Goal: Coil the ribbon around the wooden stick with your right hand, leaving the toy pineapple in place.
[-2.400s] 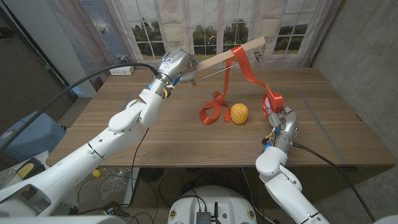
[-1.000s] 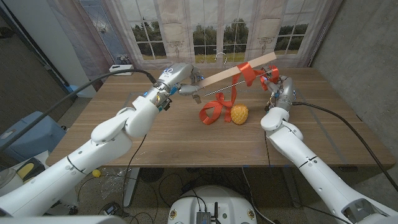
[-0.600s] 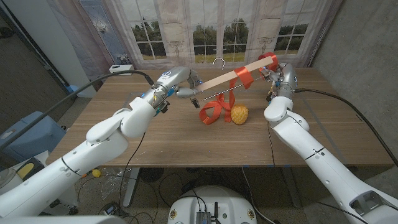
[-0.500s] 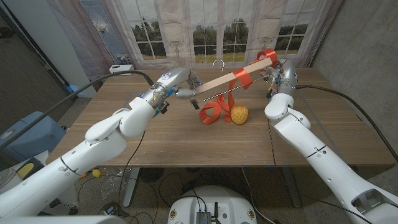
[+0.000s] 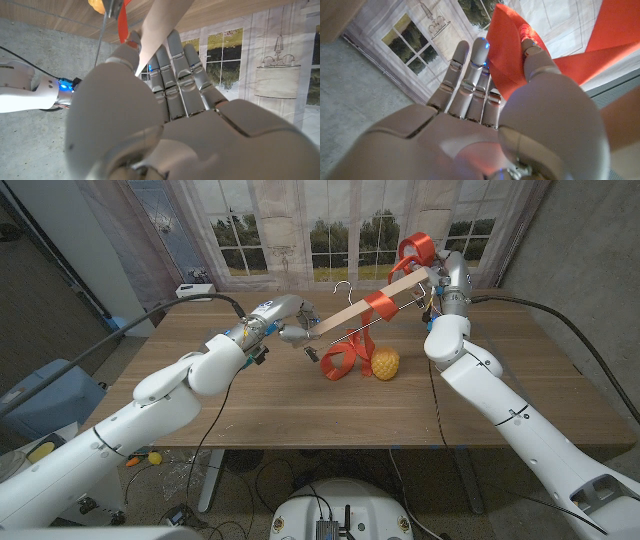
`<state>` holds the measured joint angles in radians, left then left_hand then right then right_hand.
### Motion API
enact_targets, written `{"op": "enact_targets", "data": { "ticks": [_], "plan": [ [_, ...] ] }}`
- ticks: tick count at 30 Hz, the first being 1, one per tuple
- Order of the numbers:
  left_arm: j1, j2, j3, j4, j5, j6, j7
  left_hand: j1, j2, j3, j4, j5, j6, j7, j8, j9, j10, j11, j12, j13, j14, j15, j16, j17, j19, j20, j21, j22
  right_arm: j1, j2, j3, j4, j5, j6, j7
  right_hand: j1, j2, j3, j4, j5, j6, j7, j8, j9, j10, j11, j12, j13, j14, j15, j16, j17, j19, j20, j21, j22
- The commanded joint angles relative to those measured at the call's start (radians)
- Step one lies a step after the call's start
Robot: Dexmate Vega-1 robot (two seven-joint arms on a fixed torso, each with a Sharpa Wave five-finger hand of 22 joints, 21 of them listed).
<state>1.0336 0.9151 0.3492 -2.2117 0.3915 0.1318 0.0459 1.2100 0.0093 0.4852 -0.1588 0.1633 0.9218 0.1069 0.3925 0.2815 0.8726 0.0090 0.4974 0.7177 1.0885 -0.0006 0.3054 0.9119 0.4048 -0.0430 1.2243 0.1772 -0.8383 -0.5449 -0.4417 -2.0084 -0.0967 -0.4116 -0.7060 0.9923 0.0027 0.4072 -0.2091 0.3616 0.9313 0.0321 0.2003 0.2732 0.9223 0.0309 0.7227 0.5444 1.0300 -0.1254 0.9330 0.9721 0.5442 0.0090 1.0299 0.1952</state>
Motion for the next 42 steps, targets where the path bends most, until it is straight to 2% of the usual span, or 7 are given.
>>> {"op": "enact_targets", "data": {
  "ticks": [1, 7, 16, 21, 28, 33, 42],
  "plan": [
    [-0.044, 0.018, 0.036, 0.013, -0.025, 0.037, -0.052, 0.115, 0.124, 0.029, -0.002, 0.008, 0.065, -0.056, 0.009, 0.080, 0.071, -0.063, -0.001, 0.003, 0.201, -0.228, 0.007, 0.007, -0.002, -0.041, 0.007, 0.000, 0.025, -0.004, -0.014, -0.041, -0.048, 0.052, 0.055, 0.060, 0.068, 0.040, 0.039, 0.004, 0.239, 0.006, 0.005, 0.016, 0.189, -0.036, 0.000, 0.005, -0.046, -0.057, 0.005, 0.001, -0.002, -0.003, 0.007, -0.001],
    [-0.050, 0.028, 0.037, 0.018, -0.040, 0.034, -0.052, 0.118, 0.125, 0.030, -0.003, 0.008, 0.069, -0.055, 0.010, 0.081, 0.073, -0.061, -0.002, 0.004, 0.200, -0.228, 0.003, 0.008, -0.004, -0.042, 0.009, 0.000, 0.026, 0.008, 0.002, -0.032, -0.051, 0.043, 0.059, 0.060, 0.070, 0.040, 0.039, 0.003, 0.238, 0.006, 0.004, 0.016, 0.186, -0.033, -0.002, 0.003, -0.046, -0.055, 0.005, -0.002, -0.005, -0.003, 0.011, -0.002],
    [-0.076, 0.039, 0.059, 0.013, -0.016, 0.076, -0.067, 0.119, 0.124, 0.030, -0.004, 0.009, 0.073, -0.049, 0.009, 0.079, 0.077, -0.061, -0.006, 0.003, 0.206, -0.228, 0.003, 0.009, -0.007, -0.041, 0.012, 0.000, 0.019, 0.017, 0.027, -0.023, -0.055, 0.064, 0.046, 0.058, 0.070, 0.039, 0.038, 0.002, 0.239, 0.004, 0.004, 0.015, 0.186, -0.034, -0.002, 0.005, -0.049, -0.054, 0.003, -0.006, -0.007, -0.004, 0.016, -0.003],
    [-0.108, 0.036, 0.087, 0.018, 0.016, 0.099, -0.085, 0.119, 0.124, 0.030, -0.003, 0.009, 0.073, -0.049, 0.008, 0.079, 0.078, -0.060, -0.006, 0.005, 0.208, -0.228, 0.001, 0.009, -0.008, -0.040, 0.015, 0.000, 0.022, 0.012, 0.028, -0.031, -0.074, 0.057, 0.048, 0.057, 0.069, 0.043, 0.038, 0.002, 0.239, 0.005, 0.004, 0.014, 0.186, -0.035, -0.003, 0.005, -0.047, -0.055, 0.002, -0.005, -0.008, -0.004, 0.019, -0.004],
    [-0.148, 0.027, 0.147, 0.017, 0.136, 0.194, -0.108, 0.122, 0.124, 0.031, -0.005, 0.009, 0.078, -0.047, 0.007, 0.077, 0.084, -0.059, -0.008, 0.002, 0.212, -0.228, 0.004, 0.016, -0.008, -0.041, 0.019, 0.001, 0.025, 0.012, 0.034, -0.035, -0.089, 0.058, 0.046, 0.056, 0.068, 0.046, 0.037, 0.002, 0.238, 0.005, 0.004, 0.016, 0.188, -0.034, -0.002, 0.005, -0.046, -0.057, 0.000, -0.004, -0.010, -0.004, 0.024, -0.005],
    [-0.162, 0.011, 0.164, 0.024, 0.168, 0.235, -0.114, 0.123, 0.124, 0.031, -0.005, 0.010, 0.078, -0.046, 0.006, 0.077, 0.085, -0.058, -0.010, 0.003, 0.212, -0.228, 0.005, 0.020, -0.008, -0.041, 0.022, 0.002, 0.028, 0.014, 0.036, -0.030, -0.096, 0.068, 0.047, 0.054, 0.068, 0.047, 0.038, 0.002, 0.239, 0.005, 0.004, 0.014, 0.186, -0.034, -0.002, 0.008, -0.046, -0.058, -0.001, -0.006, -0.011, -0.005, 0.027, -0.005],
    [-0.198, -0.023, 0.196, 0.036, 0.220, 0.296, -0.124, 0.125, 0.123, 0.032, -0.005, 0.011, 0.081, -0.044, 0.005, 0.076, 0.086, -0.054, -0.012, 0.005, 0.212, -0.227, 0.008, 0.029, -0.007, -0.042, 0.027, 0.002, 0.010, 0.005, 0.029, -0.020, -0.116, 0.200, 0.039, 0.054, 0.067, 0.049, 0.037, 0.001, 0.240, 0.004, 0.004, 0.014, 0.188, -0.033, -0.002, 0.007, -0.047, -0.057, -0.001, -0.005, -0.013, -0.005, 0.031, -0.006]
  ]
}}
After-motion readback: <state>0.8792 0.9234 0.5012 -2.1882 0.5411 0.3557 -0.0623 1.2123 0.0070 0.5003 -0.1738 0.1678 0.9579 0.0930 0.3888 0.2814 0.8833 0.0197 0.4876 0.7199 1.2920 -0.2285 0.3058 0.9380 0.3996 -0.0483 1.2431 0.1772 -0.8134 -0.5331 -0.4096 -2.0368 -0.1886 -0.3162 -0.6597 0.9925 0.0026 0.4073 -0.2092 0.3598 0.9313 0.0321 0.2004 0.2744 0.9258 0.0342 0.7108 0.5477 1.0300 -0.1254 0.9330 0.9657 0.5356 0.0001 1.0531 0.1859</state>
